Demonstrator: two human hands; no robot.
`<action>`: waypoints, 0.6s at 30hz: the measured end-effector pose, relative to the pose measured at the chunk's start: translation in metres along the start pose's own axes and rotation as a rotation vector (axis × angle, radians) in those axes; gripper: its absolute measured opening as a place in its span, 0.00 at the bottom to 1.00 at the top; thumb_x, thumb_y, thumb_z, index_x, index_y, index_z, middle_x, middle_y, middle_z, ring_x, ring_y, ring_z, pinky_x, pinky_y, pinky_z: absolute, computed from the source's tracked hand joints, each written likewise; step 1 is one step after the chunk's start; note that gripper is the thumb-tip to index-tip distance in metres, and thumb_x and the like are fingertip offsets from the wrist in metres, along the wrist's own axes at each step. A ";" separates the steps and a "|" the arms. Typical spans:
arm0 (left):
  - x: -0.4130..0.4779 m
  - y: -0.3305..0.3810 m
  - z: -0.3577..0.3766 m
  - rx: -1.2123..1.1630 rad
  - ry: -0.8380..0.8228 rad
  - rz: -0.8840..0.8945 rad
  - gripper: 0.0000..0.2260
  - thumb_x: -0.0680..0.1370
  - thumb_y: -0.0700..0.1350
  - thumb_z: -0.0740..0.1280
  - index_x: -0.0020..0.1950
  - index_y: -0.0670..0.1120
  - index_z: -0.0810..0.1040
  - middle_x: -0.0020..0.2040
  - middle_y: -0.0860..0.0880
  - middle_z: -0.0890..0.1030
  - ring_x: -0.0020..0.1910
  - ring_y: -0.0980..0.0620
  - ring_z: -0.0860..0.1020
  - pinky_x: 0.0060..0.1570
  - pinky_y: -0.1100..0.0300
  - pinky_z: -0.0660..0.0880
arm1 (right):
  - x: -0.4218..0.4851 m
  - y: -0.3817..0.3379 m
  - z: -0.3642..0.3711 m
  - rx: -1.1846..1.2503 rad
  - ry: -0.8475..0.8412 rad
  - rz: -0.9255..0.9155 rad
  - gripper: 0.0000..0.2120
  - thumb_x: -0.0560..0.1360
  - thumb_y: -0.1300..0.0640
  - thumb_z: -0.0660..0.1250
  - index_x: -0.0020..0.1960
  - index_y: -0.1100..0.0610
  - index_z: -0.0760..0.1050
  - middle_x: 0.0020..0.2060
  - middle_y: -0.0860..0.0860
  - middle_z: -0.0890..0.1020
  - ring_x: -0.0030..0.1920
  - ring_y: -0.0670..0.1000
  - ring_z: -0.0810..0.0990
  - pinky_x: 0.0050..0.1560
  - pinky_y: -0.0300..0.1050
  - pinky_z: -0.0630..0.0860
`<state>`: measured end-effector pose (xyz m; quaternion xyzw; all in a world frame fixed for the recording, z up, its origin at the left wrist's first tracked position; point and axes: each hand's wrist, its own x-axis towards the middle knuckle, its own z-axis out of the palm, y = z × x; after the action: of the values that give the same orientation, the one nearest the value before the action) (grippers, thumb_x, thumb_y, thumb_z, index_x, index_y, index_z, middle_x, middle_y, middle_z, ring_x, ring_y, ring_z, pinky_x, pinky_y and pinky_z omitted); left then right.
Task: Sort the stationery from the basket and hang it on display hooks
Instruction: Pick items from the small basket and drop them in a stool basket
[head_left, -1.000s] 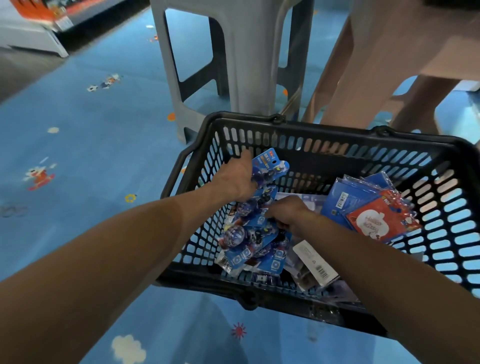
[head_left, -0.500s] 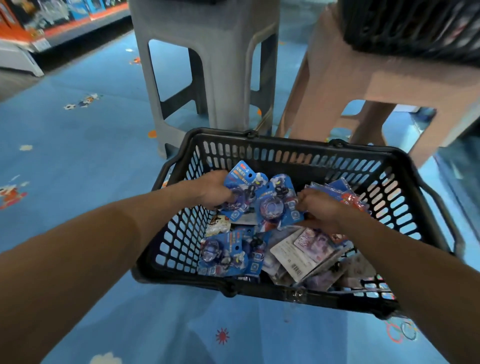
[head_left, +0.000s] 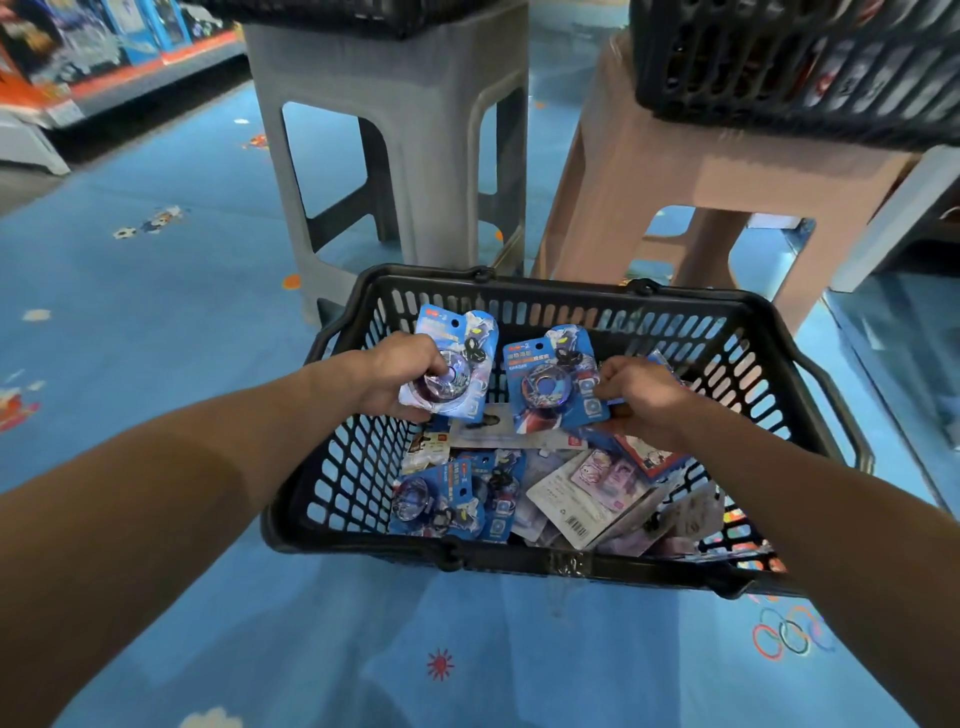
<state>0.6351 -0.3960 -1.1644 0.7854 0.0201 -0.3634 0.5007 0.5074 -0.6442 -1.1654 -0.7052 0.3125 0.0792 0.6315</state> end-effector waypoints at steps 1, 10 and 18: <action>-0.002 0.000 0.000 -0.014 0.003 -0.006 0.07 0.82 0.39 0.63 0.59 0.45 0.75 0.59 0.46 0.79 0.54 0.48 0.79 0.49 0.48 0.81 | -0.001 -0.001 -0.003 0.025 -0.002 -0.001 0.14 0.81 0.71 0.59 0.40 0.58 0.67 0.38 0.55 0.76 0.36 0.53 0.81 0.33 0.46 0.79; -0.014 0.009 0.026 -0.212 -0.256 0.013 0.15 0.76 0.50 0.62 0.60 0.47 0.79 0.62 0.43 0.84 0.59 0.44 0.82 0.58 0.45 0.80 | 0.002 -0.002 0.041 0.195 -0.153 -0.048 0.11 0.82 0.68 0.63 0.42 0.58 0.71 0.46 0.59 0.81 0.49 0.57 0.84 0.39 0.45 0.84; -0.002 -0.009 0.024 -0.046 -0.072 0.056 0.17 0.74 0.41 0.76 0.61 0.48 0.79 0.55 0.48 0.86 0.53 0.47 0.85 0.49 0.47 0.84 | 0.013 0.014 0.057 -0.436 -0.137 -0.169 0.13 0.82 0.51 0.67 0.44 0.59 0.74 0.39 0.57 0.82 0.39 0.56 0.85 0.35 0.43 0.77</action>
<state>0.6170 -0.4106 -1.1760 0.7601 -0.0114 -0.3770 0.5291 0.5261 -0.5956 -1.1944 -0.8415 0.1842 0.1393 0.4884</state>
